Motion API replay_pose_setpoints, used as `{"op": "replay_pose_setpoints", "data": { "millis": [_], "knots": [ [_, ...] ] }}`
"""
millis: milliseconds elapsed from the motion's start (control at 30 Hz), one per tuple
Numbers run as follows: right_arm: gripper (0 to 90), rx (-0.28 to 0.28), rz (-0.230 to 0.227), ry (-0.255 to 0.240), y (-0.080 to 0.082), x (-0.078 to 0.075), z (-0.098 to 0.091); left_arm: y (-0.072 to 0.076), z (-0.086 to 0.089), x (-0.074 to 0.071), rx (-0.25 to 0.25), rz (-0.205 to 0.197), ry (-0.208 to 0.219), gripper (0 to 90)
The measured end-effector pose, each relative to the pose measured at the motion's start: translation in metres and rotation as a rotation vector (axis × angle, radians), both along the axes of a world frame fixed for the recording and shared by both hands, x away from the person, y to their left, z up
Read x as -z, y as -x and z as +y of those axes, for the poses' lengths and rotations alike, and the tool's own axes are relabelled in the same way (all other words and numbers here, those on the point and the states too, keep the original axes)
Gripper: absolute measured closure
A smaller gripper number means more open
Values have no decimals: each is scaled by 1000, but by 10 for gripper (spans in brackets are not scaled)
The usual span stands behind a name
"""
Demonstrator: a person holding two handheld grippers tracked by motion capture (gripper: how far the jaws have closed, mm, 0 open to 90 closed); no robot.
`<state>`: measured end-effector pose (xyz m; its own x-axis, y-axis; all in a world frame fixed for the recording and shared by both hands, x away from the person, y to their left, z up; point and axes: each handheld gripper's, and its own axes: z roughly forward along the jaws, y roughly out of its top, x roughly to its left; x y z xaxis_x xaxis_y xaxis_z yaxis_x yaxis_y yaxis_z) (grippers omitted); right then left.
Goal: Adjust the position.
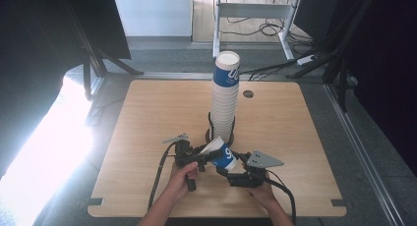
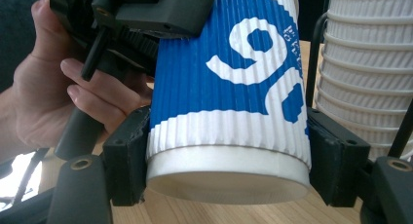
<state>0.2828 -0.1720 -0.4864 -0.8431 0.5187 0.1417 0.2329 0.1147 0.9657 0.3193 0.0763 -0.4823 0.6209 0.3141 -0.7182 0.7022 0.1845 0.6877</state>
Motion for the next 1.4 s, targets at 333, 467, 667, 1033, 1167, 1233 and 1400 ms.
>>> {"op": "replay_pose_setpoints", "data": {
  "millis": [333, 467, 667, 1033, 1167, 1233, 1400],
  "knots": [
    [280, -20, -14, 28, 2, 1, 6, 1, -5, 1, -5, -2, -15, 114],
    [280, -22, -13, 26, 2, 1, 6, 1, -6, 1, -7, -7, -13, 122],
    [278, -21, -13, 25, 2, 1, 6, 2, -6, 0, -13, -18, -12, 131],
    [250, -34, 22, 14, 0, 0, 6, 4, -5, -2, -24, -45, -34, 149],
    [200, -27, 47, -3, -2, -2, 4, 6, -1, -4, -42, -69, -64, 152],
    [191, -25, 46, -2, -2, -3, 2, 7, 0, -6, -53, -85, -86, 153],
    [166, -32, 63, 4, -2, -4, -3, 9, 2, -12, -61, -117, -144, 154]
  ]
}}
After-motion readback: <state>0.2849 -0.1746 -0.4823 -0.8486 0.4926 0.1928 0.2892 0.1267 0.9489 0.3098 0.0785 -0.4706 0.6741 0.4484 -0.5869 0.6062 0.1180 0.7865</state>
